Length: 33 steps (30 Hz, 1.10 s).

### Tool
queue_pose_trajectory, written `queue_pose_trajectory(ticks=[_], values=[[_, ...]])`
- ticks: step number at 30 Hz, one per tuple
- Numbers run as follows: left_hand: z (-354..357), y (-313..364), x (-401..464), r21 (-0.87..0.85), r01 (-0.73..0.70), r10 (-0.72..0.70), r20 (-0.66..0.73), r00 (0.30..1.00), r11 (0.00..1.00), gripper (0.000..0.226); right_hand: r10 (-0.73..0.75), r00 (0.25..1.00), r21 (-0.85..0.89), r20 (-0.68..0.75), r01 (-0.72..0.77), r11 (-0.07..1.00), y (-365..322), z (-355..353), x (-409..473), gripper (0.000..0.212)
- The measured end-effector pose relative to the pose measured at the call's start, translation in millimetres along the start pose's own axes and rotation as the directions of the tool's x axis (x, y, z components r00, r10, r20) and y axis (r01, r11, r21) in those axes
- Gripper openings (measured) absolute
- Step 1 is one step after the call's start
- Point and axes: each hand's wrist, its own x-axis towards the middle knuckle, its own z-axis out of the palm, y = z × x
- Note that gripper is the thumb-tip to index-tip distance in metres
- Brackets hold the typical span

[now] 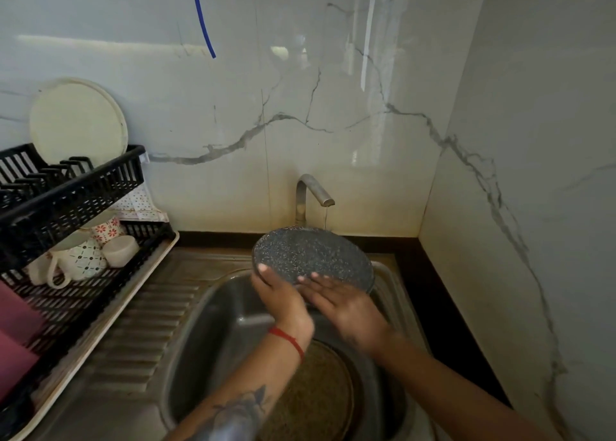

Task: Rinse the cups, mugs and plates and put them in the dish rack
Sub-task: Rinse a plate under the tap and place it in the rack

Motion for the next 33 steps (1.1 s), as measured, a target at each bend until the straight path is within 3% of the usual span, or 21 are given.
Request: queue_pose_trajectory(ticks=[3,7,10,13,16,20,23,25,28,33], values=[[0.7,-4.4,-6.5,-0.084,0.001,-0.002,-0.002,1.0,0.997,0.037,0.006,0.998,0.146,0.059,-0.015,0.989,-10.2,11.1,5.0,0.059],[-17.2,-0.7,19.6,-0.04,0.096,-0.093,0.067,0.993,0.995,0.038,-0.127,0.99,0.016,0.065,0.126,0.992,18.4,9.3,-18.6,0.049],[-16.9,-2.0,18.8,-0.05,0.093,-0.091,0.052,0.995,0.994,0.04,0.036,0.995,-0.01,0.093,-0.036,0.999,22.6,9.4,-18.0,0.061],[-13.6,-6.5,16.6,-0.078,0.069,-0.07,-0.009,0.998,0.995,0.037,0.22,0.954,-0.071,0.204,-0.21,0.975,-3.7,25.9,6.9,0.072],[-16.9,-11.5,17.3,-0.021,0.046,-0.046,-0.023,0.999,0.999,0.03,0.065,0.968,-0.085,0.244,-0.045,0.995,-22.9,33.7,20.4,0.073],[-29.0,2.4,43.7,0.15,0.068,-0.076,0.048,0.996,0.986,0.027,-0.244,0.966,-0.068,0.091,0.25,0.966,10.1,21.5,-9.4,0.047],[-28.7,8.9,49.6,0.146,0.089,-0.098,0.052,0.994,0.985,0.038,-0.25,0.968,-0.117,-0.025,0.246,0.962,40.6,12.8,-21.2,0.04],[-19.3,-2.3,28.3,0.062,-0.002,0.004,-0.038,0.999,0.998,0.038,-0.219,0.974,-0.154,-0.054,0.208,0.966,35.4,16.5,-9.3,0.041],[-5.7,-18.7,-3.1,-0.065,-0.058,0.054,-0.063,0.997,0.996,0.039,-0.136,0.991,-0.03,-0.019,0.135,0.99,7.9,25.6,13.3,0.048],[-15.8,-10.9,11.5,0.029,0.012,-0.013,0.044,0.999,1.0,0.04,-0.144,0.987,0.018,0.077,0.143,0.99,35.9,14.7,-8.4,0.048]])
